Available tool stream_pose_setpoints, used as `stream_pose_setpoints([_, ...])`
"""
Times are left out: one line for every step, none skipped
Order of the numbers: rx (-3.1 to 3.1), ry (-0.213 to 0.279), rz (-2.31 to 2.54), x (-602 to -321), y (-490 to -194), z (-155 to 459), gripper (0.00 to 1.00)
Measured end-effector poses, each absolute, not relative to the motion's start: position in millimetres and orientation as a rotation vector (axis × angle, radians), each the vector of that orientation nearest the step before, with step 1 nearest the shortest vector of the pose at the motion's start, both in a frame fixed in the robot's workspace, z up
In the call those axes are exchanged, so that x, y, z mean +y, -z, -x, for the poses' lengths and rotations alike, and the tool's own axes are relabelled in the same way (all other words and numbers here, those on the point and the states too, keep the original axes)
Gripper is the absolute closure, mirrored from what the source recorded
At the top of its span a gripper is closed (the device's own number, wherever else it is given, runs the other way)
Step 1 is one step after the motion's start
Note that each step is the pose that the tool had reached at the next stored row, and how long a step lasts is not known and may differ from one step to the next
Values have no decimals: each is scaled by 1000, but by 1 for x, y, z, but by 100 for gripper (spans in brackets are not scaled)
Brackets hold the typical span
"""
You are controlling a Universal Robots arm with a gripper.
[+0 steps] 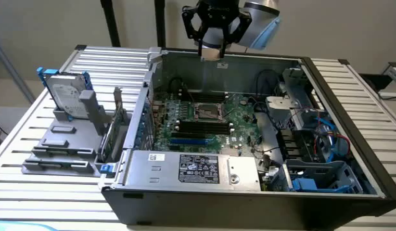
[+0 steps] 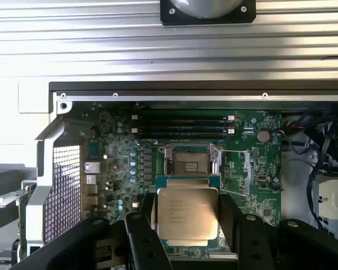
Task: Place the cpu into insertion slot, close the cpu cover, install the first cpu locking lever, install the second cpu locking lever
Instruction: 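Place the cpu into insertion slot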
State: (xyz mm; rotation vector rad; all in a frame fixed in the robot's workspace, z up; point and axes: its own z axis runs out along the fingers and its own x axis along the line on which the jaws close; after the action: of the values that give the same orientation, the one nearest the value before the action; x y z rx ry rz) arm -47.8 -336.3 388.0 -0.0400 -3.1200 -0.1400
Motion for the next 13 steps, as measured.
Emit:
stream_pose_setpoints([-3120, 140, 40, -336, -388, 48, 45])
stream_pose_setpoints([-3120, 140, 40, -336, -388, 48, 45])
stream_pose_setpoints([-3120, 140, 40, -336, -388, 48, 45])
stream_pose_setpoints([-3120, 140, 40, -336, -388, 48, 45])
stream_pose_setpoints([-3120, 140, 40, -336, -388, 48, 45])
stream_pose_setpoints([-3120, 140, 40, -336, -388, 48, 45])
stream_pose_setpoints([-3120, 140, 40, -336, -388, 48, 45])
stream_pose_setpoints([-3120, 140, 40, -336, -388, 48, 45])
stream_pose_setpoints([-3120, 140, 40, -336, -388, 48, 45])
stream_pose_setpoints([-3120, 140, 40, -336, -388, 48, 45])
stream_pose_setpoints([-3120, 140, 40, -336, -388, 48, 45])
stream_pose_setpoints([-3120, 140, 40, -336, -388, 48, 45])
stream_pose_setpoints([-3120, 140, 40, -336, -388, 48, 45])
